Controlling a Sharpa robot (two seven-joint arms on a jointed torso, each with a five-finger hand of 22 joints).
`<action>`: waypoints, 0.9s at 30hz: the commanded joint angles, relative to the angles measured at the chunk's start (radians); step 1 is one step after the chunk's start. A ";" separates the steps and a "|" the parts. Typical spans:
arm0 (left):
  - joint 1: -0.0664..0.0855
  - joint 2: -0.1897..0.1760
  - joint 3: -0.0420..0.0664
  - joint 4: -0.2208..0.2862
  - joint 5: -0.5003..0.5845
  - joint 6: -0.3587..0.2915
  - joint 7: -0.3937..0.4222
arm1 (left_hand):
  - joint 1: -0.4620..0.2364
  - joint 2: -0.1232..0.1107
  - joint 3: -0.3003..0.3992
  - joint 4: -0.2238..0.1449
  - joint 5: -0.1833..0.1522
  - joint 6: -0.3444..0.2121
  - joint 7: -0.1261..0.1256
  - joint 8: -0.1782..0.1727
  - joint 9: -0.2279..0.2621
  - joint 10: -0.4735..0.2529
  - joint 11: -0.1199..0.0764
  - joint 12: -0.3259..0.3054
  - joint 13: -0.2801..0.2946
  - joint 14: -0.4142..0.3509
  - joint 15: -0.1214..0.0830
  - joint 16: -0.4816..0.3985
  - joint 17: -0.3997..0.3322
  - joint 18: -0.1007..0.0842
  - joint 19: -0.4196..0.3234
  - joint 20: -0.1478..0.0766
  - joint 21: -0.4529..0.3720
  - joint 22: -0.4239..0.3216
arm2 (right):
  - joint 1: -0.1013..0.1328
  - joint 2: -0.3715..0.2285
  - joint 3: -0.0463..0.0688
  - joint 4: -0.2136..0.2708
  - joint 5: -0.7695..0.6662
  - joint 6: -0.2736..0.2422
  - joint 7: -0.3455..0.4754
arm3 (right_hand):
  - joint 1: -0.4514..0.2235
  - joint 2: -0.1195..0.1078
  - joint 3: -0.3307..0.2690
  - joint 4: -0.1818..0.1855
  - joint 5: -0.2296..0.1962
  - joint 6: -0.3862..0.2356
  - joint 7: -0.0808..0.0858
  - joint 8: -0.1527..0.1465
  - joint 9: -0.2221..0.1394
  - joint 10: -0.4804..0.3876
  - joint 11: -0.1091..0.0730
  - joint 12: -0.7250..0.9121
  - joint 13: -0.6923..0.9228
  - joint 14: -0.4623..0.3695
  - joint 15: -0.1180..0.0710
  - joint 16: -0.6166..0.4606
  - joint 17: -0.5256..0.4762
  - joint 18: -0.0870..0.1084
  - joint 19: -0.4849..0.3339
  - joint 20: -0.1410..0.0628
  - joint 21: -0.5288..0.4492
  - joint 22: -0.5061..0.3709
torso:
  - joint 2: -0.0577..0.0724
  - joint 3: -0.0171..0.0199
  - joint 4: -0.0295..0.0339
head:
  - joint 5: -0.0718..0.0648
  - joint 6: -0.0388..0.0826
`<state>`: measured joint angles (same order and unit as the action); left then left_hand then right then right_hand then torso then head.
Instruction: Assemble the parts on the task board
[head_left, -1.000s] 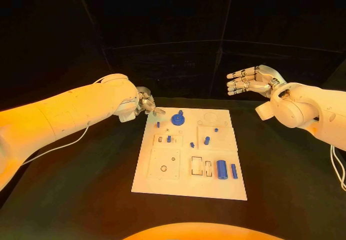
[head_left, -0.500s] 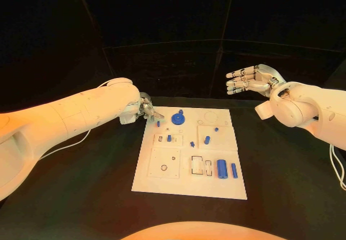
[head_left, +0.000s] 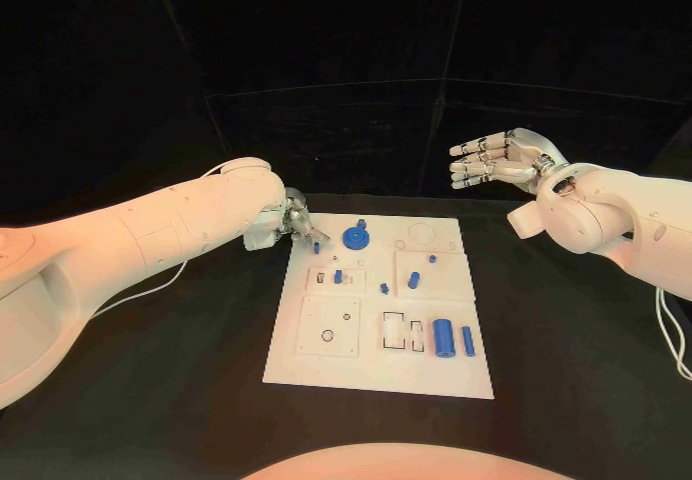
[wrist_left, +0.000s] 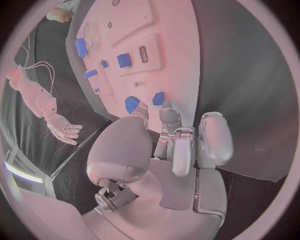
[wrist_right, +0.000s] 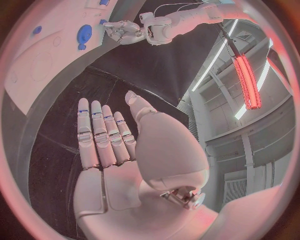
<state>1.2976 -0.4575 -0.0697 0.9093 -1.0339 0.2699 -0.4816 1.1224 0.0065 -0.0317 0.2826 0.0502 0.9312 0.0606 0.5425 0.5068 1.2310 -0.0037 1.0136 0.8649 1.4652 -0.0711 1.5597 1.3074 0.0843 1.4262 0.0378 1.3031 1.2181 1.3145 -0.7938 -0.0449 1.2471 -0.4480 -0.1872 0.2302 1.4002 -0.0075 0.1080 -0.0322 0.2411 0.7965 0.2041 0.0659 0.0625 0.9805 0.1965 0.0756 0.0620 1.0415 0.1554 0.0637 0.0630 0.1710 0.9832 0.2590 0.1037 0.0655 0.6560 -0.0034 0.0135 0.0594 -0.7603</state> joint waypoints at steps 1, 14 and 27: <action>-0.002 0.005 0.000 -0.001 -0.004 0.027 0.011 | 0.018 0.001 -0.008 -0.001 -0.001 0.003 0.000 0.000 -0.002 -0.003 -0.007 0.005 -0.002 0.101 -0.002 0.000 0.245 -0.005 0.000 -0.001 -0.005 0.002 | 0.002 0.001 0.001 0.000 -0.001 0.010 0.009 | -0.005 0.007 -0.004 -0.005 0.007 -0.004 0.048 -0.004 -0.001 -0.006 0.002 -0.003 0.000 -0.008 0.001 -0.002 -0.001 0.012 0.005 0.000 -0.006 -0.001 | 0.000 -0.0002 -0.0009 | -0.001 0.000; -0.006 0.011 0.000 -0.003 -0.010 0.028 0.004 | 0.053 0.014 -0.008 -0.005 -0.001 0.004 0.001 0.000 -0.003 -0.004 -0.007 0.004 -0.004 0.101 -0.001 0.000 0.246 -0.005 0.000 -0.001 -0.004 0.004 | 0.002 0.002 0.001 0.000 -0.001 0.011 0.009 | -0.005 0.007 -0.004 -0.005 0.007 -0.004 0.048 -0.004 -0.001 -0.006 0.002 -0.003 0.000 -0.008 0.001 -0.002 -0.001 0.012 0.005 0.000 -0.006 -0.001 | 0.000 0.0004 0.0005 | -0.002 -0.002; -0.006 0.016 0.000 -0.006 -0.010 0.020 0.005 | 0.130 0.053 0.024 -0.029 0.000 0.003 -0.001 0.000 -0.003 -0.005 -0.008 0.004 -0.006 0.101 -0.002 0.000 0.245 -0.005 0.000 -0.001 -0.006 0.006 | 0.002 0.003 0.001 -0.001 -0.001 0.012 0.009 | -0.005 0.008 -0.004 -0.006 0.009 -0.004 0.048 -0.003 -0.001 -0.006 0.002 -0.002 0.000 -0.008 0.001 -0.002 -0.001 0.012 0.006 0.000 -0.007 -0.001 | 0.000 0.0001 -0.0008 | -0.002 -0.004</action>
<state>1.2900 -0.4432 -0.0701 0.9041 -1.0379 0.2871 -0.4811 1.2472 0.0629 -0.0087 0.2543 0.0502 0.9311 0.0606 0.5425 0.5049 1.2274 -0.0072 1.0137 0.8601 1.4652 -0.0711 1.5597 1.3074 0.0844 1.4262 0.0378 1.3031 1.2236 1.3145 -0.7918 -0.0449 1.2456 -0.4480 -0.1835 0.2303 1.4002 -0.0075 0.1055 -0.0348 0.2447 0.7966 0.2041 0.0659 0.0625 0.9806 0.1965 0.0756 0.0620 1.0415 0.1554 0.0637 0.0631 0.1709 0.9832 0.2590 0.1038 0.0656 0.6558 -0.0030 0.0134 0.0578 -0.7638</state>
